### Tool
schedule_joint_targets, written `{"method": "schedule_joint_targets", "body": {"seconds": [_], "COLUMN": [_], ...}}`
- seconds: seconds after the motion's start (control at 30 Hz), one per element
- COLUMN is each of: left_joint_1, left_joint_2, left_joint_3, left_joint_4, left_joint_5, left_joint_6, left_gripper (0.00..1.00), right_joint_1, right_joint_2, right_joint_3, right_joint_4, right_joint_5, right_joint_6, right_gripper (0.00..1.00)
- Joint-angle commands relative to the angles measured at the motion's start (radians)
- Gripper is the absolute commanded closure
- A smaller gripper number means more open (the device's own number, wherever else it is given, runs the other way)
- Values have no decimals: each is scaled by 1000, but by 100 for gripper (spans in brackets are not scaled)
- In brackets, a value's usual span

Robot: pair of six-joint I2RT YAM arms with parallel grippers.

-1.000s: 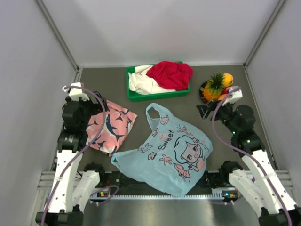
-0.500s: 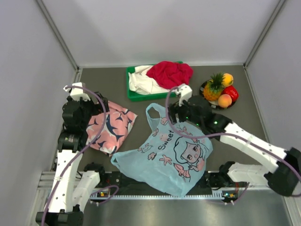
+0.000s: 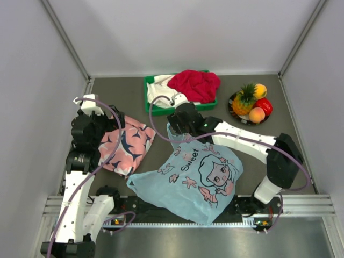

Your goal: Place the fruits into the plastic bag

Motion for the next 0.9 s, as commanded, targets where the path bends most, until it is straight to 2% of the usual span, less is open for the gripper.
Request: {"method": "schedule_joint_targets", "body": {"seconds": [0.0,0.3,0.6,0.8,0.83,0.87], "left_joint_1": [-5,-6,-11,-15,-15,-15], "left_joint_2": [6,6,6,10,10,10], "left_joint_3": [-8,-6,-6,-6,-6,-6], "left_joint_4": [51,48,46,43,45,45], "left_joint_5": [1,-1,1,4,4,4], "left_joint_6": [10,10,12,12,10,10], "left_gripper": [1,1,1,1,1,1], "right_joint_1": [11,9,3,-31,-32,-32], "right_joint_2": [75,194,234,245,240,228], "right_joint_3": [108,165,159,169,171,177], "right_joint_4": [-17,-90,-110,-147,-152,-153], "right_joint_5": [94,185,237,225,231,235], "right_joint_6": [34,71,92,149,152,155], "right_gripper": [27,29,39,67,78,83]}}
